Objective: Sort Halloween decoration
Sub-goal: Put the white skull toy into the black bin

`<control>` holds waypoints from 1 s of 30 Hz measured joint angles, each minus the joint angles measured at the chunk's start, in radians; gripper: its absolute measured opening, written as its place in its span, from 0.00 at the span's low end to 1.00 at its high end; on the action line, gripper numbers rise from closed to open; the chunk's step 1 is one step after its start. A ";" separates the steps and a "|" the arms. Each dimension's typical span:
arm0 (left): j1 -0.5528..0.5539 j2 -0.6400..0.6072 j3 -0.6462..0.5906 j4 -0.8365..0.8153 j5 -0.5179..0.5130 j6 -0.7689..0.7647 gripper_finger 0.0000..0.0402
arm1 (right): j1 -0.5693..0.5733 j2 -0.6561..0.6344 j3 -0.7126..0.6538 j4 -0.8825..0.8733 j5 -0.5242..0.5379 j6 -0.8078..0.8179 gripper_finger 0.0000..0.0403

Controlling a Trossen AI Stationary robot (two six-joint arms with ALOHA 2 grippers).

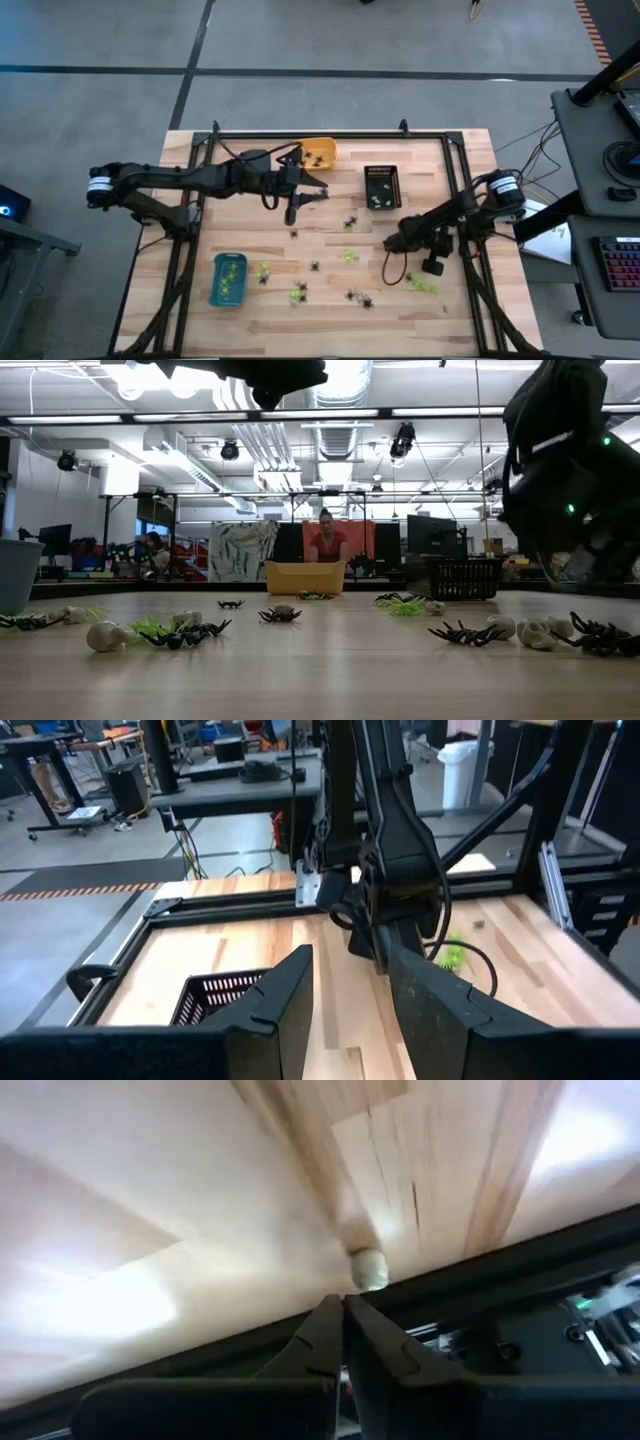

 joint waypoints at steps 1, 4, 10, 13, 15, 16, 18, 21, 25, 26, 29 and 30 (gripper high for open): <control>0.000 -0.005 0.002 -0.001 0.001 -0.006 0.29 | 0.000 -0.019 0.005 0.003 0.000 0.016 0.02; 0.000 -0.021 0.006 -0.006 0.001 -0.023 0.29 | 0.000 -0.084 0.009 0.034 0.001 0.077 0.02; -0.004 -0.038 0.006 -0.010 0.002 -0.045 0.29 | 0.000 -0.222 0.010 0.046 0.034 0.209 0.02; -0.004 -0.038 0.006 -0.018 0.002 -0.048 0.29 | 0.000 -0.262 0.010 0.026 0.053 0.236 0.02; -0.004 -0.038 0.006 -0.021 0.002 -0.053 0.29 | 0.000 -0.262 0.008 0.002 0.054 0.246 0.03; -0.004 -0.038 0.006 -0.022 0.002 -0.058 0.29 | 0.000 -0.255 0.006 -0.009 0.054 0.251 0.04; -0.004 -0.038 0.006 -0.022 0.002 -0.059 0.29 | 0.000 -0.235 0.000 -0.021 0.053 0.265 0.07; -0.005 -0.038 0.006 -0.022 0.003 -0.059 0.29 | 0.000 -0.186 -0.009 -0.024 0.054 0.266 0.16; -0.005 -0.038 0.006 -0.022 0.003 -0.061 0.29 | 0.000 -0.109 -0.017 -0.007 0.056 0.230 0.28; -0.005 -0.038 0.006 -0.022 0.003 -0.063 0.29 | 0.000 -0.091 -0.018 0.005 0.056 0.212 0.29; -0.005 -0.038 0.006 -0.022 0.003 -0.063 0.29 | 0.000 -0.042 -0.018 0.047 0.075 0.186 0.32; -0.005 -0.038 0.006 -0.022 0.003 -0.063 0.29 | 0.000 -0.028 -0.017 0.059 0.076 0.173 0.32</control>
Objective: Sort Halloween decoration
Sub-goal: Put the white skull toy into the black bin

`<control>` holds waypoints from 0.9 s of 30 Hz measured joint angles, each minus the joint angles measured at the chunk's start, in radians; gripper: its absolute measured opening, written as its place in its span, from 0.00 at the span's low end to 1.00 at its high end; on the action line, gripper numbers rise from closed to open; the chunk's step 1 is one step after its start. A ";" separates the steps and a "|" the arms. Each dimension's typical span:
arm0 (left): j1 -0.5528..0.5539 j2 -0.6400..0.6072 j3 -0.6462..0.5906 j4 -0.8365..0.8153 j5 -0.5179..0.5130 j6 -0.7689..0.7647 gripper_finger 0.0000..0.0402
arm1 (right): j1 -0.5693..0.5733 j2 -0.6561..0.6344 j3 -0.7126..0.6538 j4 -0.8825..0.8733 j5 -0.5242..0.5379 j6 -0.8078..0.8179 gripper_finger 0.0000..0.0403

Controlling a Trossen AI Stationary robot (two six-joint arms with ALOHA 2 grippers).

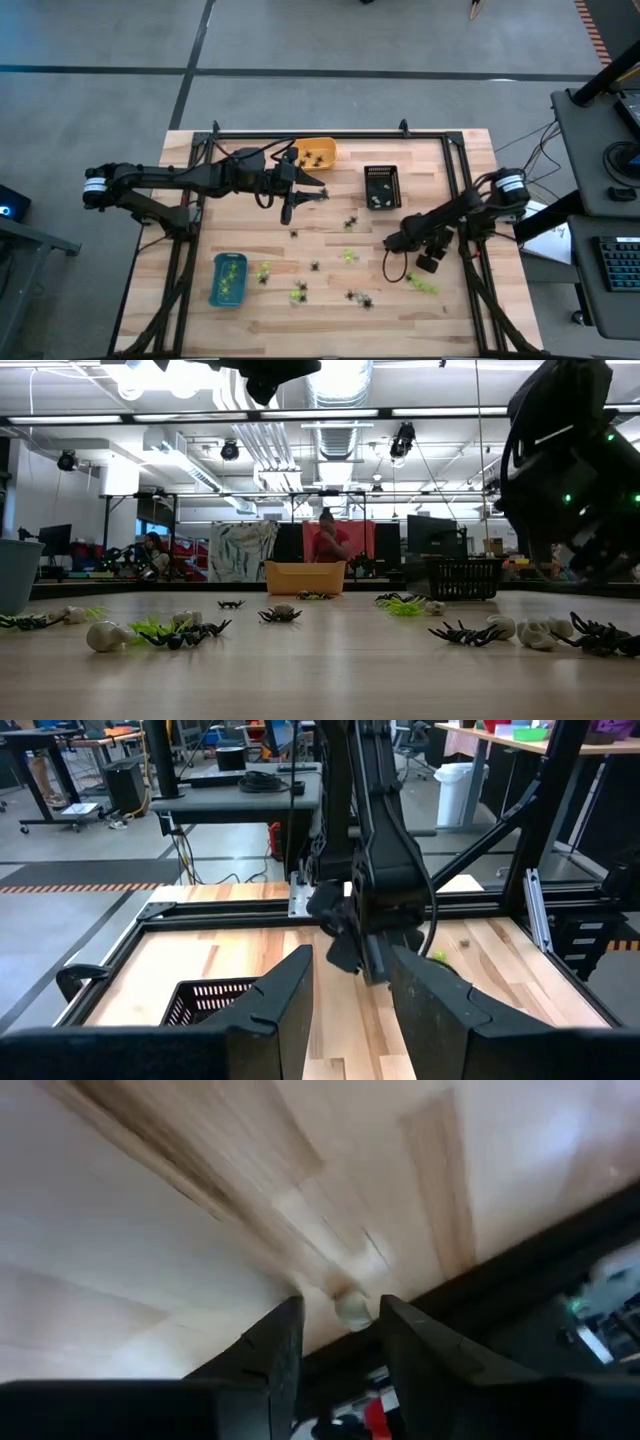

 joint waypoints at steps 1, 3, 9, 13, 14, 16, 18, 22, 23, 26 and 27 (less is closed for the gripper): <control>0.000 0.000 0.000 0.000 0.000 0.000 0.29 | 0.000 0.012 0.000 0.003 -0.001 -0.013 0.32; 0.000 0.000 0.000 0.000 0.000 0.000 0.29 | 0.000 0.036 0.002 0.009 -0.004 -0.031 0.31; 0.000 0.000 0.000 0.000 0.000 0.000 0.29 | 0.000 0.069 0.000 0.005 -0.013 -0.062 0.24; 0.000 0.000 0.000 0.002 0.000 0.002 0.29 | 0.000 0.069 0.000 0.011 -0.014 -0.080 0.18; 0.000 0.000 0.000 0.002 0.000 0.003 0.29 | 0.000 0.069 0.000 0.012 -0.015 -0.084 0.16; 0.000 0.000 0.000 0.003 0.000 0.003 0.29 | 0.000 0.069 0.000 0.013 -0.013 -0.092 0.11; 0.000 0.000 0.000 0.003 0.000 0.003 0.29 | 0.000 0.066 0.000 0.011 -0.013 -0.100 0.05; -0.003 0.000 0.000 0.004 0.000 -0.008 0.29 | 0.001 0.046 0.002 0.007 -0.006 -0.108 0.04; -0.007 0.000 0.000 0.006 0.000 -0.012 0.29 | 0.001 0.037 0.006 0.002 -0.002 -0.105 0.03; -0.025 0.000 0.000 0.008 0.000 -0.019 0.29 | 0.000 -0.024 0.018 0.003 0.007 -0.087 0.03; -0.031 -0.002 0.000 0.006 0.000 -0.019 0.29 | 0.000 -0.052 0.021 0.005 0.006 -0.076 0.03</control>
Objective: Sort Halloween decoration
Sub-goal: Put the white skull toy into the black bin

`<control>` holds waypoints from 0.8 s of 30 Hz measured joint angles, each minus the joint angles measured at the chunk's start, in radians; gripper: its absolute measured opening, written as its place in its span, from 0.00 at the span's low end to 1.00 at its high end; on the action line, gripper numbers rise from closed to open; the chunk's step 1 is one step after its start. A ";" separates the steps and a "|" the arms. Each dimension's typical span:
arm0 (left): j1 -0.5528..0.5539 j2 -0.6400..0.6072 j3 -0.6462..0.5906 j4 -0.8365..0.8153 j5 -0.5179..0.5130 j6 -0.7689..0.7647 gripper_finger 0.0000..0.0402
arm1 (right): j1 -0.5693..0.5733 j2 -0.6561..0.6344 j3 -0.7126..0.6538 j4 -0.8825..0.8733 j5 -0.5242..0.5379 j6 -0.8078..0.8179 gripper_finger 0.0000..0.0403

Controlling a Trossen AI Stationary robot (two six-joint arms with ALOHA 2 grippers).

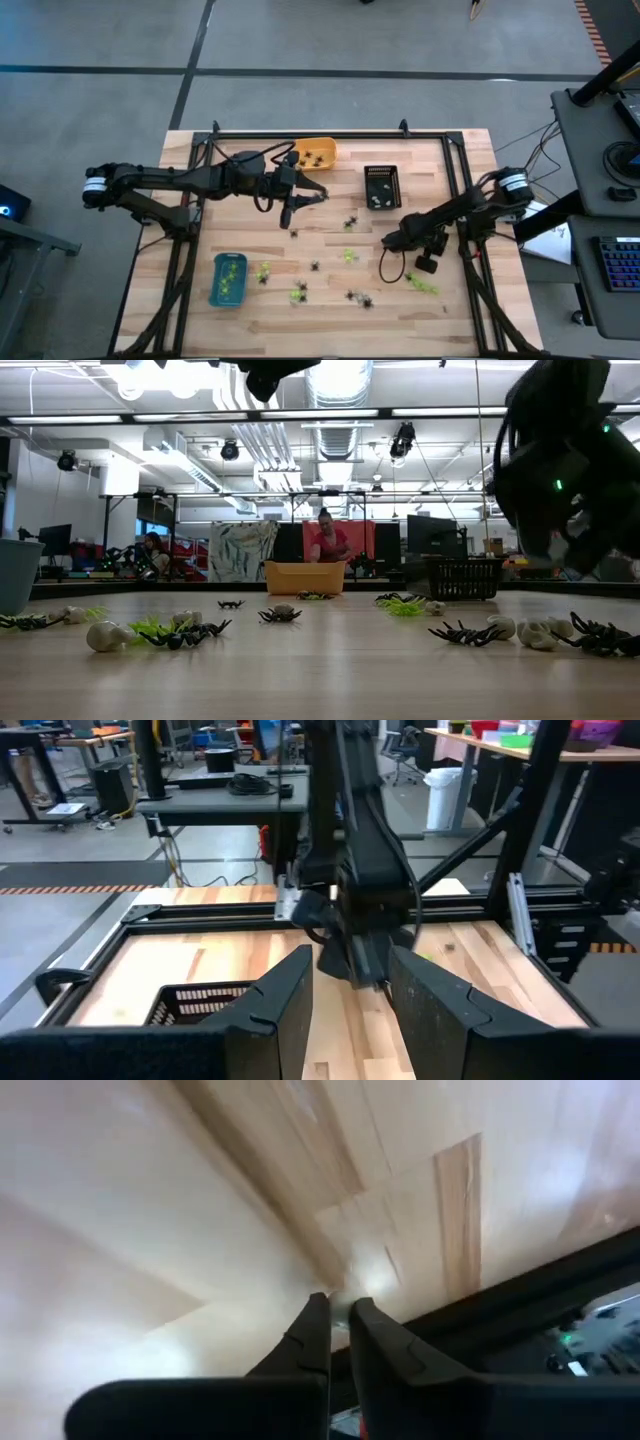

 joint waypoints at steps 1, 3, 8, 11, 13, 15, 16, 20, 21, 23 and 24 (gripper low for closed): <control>-0.008 -0.003 0.000 -0.004 0.000 0.000 0.29 | 0.000 -0.031 0.001 0.005 -0.001 0.015 0.03; -0.024 -0.008 0.000 -0.005 0.000 0.000 0.29 | 0.000 -0.106 0.005 0.038 0.005 0.055 0.02; -0.060 -0.012 -0.010 -0.016 0.000 0.005 0.29 | 0.000 -0.317 0.007 0.178 0.064 0.177 0.02; -0.075 -0.018 -0.024 -0.014 0.000 0.005 0.29 | 0.000 -0.439 0.007 0.312 0.154 0.210 0.02; -0.081 -0.025 -0.041 -0.006 0.000 0.006 0.29 | 0.000 -0.505 0.007 0.408 0.276 0.214 0.02; -0.083 -0.033 -0.066 0.015 0.000 0.007 0.29 | -0.004 -0.559 0.007 0.491 0.423 0.213 0.02; -0.082 -0.038 -0.080 0.029 0.000 0.007 0.29 | -0.012 -0.579 0.007 0.521 0.496 0.213 0.02; -0.082 -0.046 -0.126 0.089 -0.001 0.007 0.29 | -0.077 -0.615 0.007 0.564 0.722 0.194 0.02; -0.082 -0.046 -0.136 0.104 -0.001 0.007 0.29 | -0.103 -0.616 0.007 0.569 0.751 0.186 0.02; -0.082 -0.045 -0.150 0.122 -0.001 0.006 0.29 | -0.162 -0.602 0.007 0.576 0.785 0.164 0.02; -0.082 -0.045 -0.151 0.123 -0.002 0.006 0.29 | -0.190 -0.592 0.007 0.587 0.790 0.144 0.02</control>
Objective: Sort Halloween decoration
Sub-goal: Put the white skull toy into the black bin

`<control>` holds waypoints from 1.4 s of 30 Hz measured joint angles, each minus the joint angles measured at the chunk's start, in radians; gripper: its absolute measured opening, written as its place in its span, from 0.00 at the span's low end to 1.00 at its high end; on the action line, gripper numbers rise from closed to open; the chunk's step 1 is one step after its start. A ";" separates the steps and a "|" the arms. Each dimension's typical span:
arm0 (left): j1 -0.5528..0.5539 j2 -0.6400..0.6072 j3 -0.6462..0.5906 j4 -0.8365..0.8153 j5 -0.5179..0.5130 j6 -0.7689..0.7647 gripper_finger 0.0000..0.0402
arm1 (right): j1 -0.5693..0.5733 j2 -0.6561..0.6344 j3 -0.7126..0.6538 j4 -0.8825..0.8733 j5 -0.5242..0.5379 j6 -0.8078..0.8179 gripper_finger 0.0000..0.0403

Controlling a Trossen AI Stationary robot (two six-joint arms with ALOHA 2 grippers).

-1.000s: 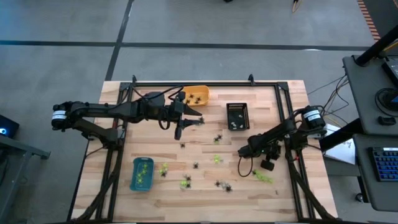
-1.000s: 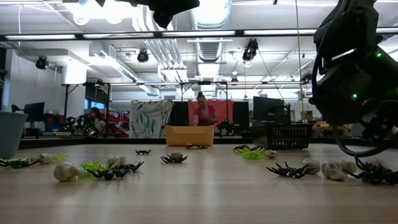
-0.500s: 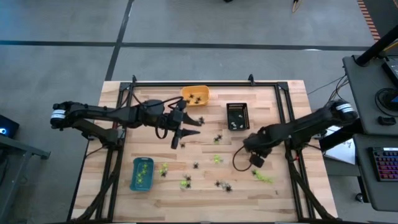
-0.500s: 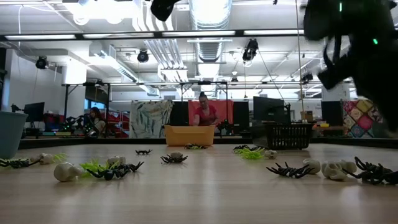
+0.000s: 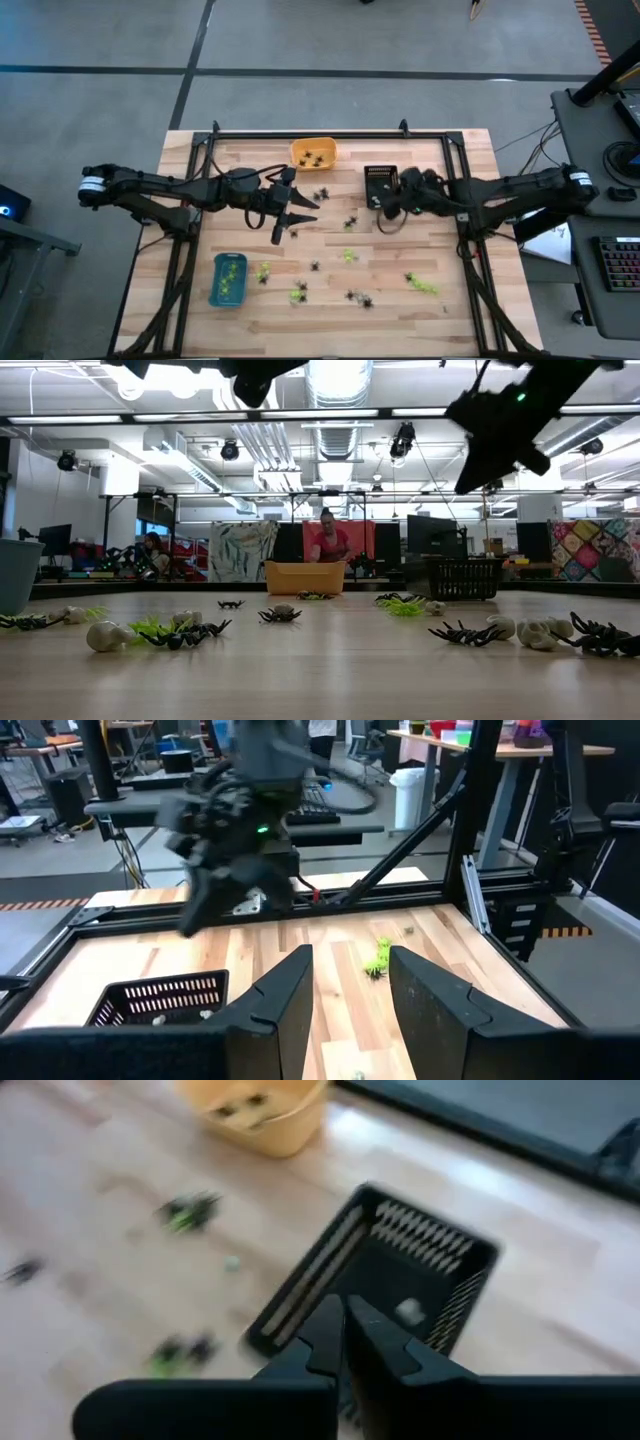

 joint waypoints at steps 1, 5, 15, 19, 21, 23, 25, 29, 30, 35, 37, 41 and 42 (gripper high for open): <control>0.000 0.000 -0.001 -0.001 0.000 0.000 0.29 | -0.026 0.012 0.000 0.013 -0.003 -0.019 0.02; 0.000 -0.003 -0.001 -0.017 -0.001 0.001 0.29 | -0.076 0.063 0.000 0.122 -0.045 -0.116 0.02; 0.005 -0.037 0.040 -0.240 -0.190 0.010 0.29 | -0.076 0.099 0.000 0.234 -0.147 -0.151 0.02; 0.012 -0.033 0.050 -0.315 -0.293 0.009 0.29 | -0.076 0.100 0.000 0.235 -0.147 -0.159 0.02; 0.027 -0.031 0.051 -0.374 -0.327 -0.021 0.29 | -0.076 0.100 0.000 0.235 -0.146 -0.173 0.02; 0.064 -0.030 0.063 -0.502 -0.369 -0.093 0.29 | -0.076 0.100 0.000 0.235 -0.141 -0.191 0.02; 0.130 -0.020 0.080 -0.665 -0.385 -0.181 0.28 | -0.076 0.100 -0.001 0.235 -0.139 -0.214 0.02; 0.321 0.036 0.095 -0.940 -0.302 -0.302 0.25 | -0.087 0.100 -0.002 0.235 -0.114 -0.265 0.02; 0.375 0.055 0.095 -0.963 -0.258 -0.314 0.24 | -0.090 0.100 -0.002 0.235 -0.103 -0.274 0.02; 0.563 0.151 0.080 -1.007 -0.098 -0.383 0.20 | -0.107 0.100 -0.002 0.235 -0.085 -0.277 0.02; 0.579 0.187 0.079 -1.036 -0.110 -0.398 0.19 | -0.108 0.100 -0.002 0.235 -0.086 -0.275 0.02; 0.571 0.247 0.079 -1.078 -0.178 -0.423 0.19 | -0.107 0.100 -0.002 0.235 -0.094 -0.275 0.02; 0.569 0.258 0.079 -1.069 -0.179 -0.425 0.19 | -0.107 0.100 -0.002 0.235 -0.094 -0.275 0.02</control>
